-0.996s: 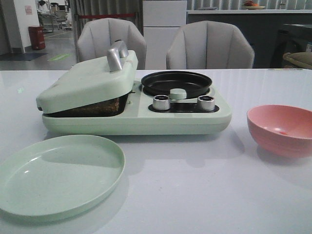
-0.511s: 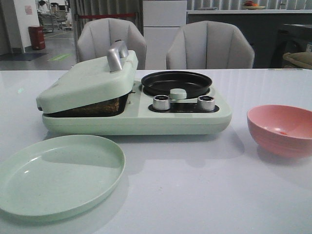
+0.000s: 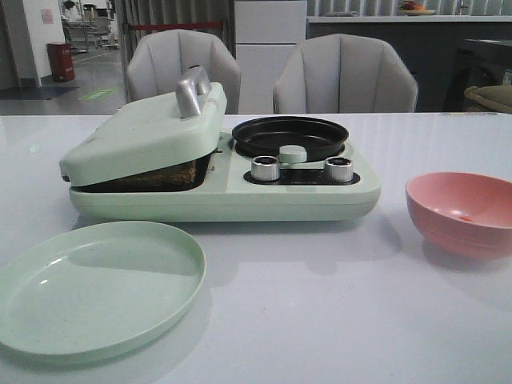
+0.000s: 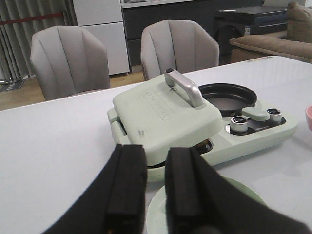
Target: Make breakfast with bread and shrimp
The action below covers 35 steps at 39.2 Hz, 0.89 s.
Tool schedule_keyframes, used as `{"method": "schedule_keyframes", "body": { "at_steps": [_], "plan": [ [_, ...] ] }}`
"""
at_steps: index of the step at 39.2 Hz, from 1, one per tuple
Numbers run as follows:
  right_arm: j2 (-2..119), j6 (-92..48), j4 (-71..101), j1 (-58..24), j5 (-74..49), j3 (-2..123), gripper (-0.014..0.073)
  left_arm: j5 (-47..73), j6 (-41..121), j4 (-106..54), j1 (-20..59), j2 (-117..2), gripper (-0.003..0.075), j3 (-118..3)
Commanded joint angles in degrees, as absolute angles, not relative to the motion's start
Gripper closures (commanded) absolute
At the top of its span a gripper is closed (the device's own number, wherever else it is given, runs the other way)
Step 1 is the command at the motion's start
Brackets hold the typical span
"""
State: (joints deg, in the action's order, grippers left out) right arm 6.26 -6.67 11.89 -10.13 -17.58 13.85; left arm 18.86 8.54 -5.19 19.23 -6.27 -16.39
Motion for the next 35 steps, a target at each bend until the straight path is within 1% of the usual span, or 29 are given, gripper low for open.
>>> {"method": "schedule_keyframes", "body": {
  "at_steps": [1,11,20,25,35],
  "plan": [
    [10.8,-6.9,12.5,-10.0,-13.8,18.0,0.0159,14.0,8.1,-5.5,19.6,-6.8,0.0494,-17.9],
    [28.7,-6.9,12.1,-10.0,-22.2,29.8,0.0159,13.9,8.1,-5.5,19.6,-6.8,0.0494,-17.9],
    [45.3,-6.8,12.1,-9.5,-24.1,37.8,0.0159,13.9,8.1,-5.5,19.6,-6.8,0.0494,-17.9],
    [55.0,-6.8,12.6,-6.7,-26.6,42.6,0.0159,13.9,8.1,-5.5,19.6,-6.8,0.0494,-17.9],
    [69.2,-6.8,12.7,2.8,-29.1,51.1,0.0159,13.9,8.1,-5.4,19.6,-6.8,0.0494,-17.9]
  ]
}}
